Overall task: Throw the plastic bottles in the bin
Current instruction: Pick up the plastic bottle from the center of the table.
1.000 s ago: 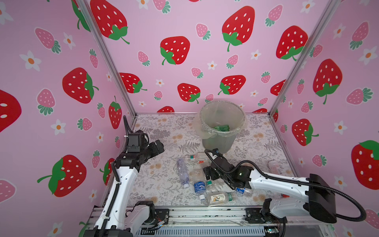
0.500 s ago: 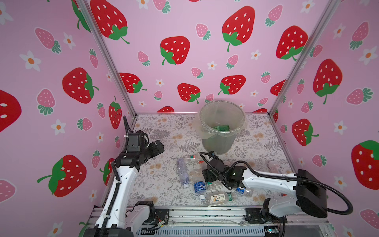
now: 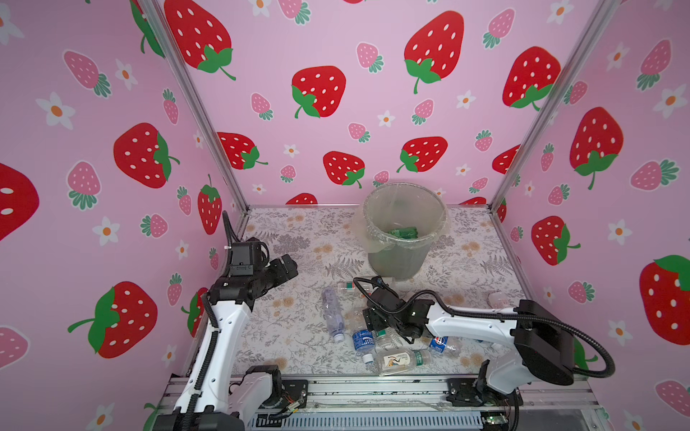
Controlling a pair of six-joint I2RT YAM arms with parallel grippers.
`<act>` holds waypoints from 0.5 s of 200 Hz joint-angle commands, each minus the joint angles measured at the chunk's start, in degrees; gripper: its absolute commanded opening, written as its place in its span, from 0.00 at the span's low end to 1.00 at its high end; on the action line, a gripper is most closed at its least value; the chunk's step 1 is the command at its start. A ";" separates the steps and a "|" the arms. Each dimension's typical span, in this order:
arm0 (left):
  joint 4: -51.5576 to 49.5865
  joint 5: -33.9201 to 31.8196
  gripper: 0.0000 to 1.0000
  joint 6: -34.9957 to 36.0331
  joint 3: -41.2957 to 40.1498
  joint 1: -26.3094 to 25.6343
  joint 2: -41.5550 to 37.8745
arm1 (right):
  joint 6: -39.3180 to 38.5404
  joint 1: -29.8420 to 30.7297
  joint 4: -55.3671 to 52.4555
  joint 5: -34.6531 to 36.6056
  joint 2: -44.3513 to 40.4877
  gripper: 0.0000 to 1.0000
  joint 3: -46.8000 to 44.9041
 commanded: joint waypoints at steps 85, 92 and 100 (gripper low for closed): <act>-0.96 1.87 0.99 0.88 -0.11 0.90 0.12 | -1.49 0.29 -3.82 2.81 4.93 0.76 4.80; -0.92 1.65 0.99 0.88 -0.14 0.82 0.12 | -1.48 0.23 -4.18 2.66 5.41 0.76 5.27; -0.92 1.52 0.99 0.86 -0.18 0.83 0.00 | -1.63 0.11 -4.23 2.22 5.89 0.76 5.55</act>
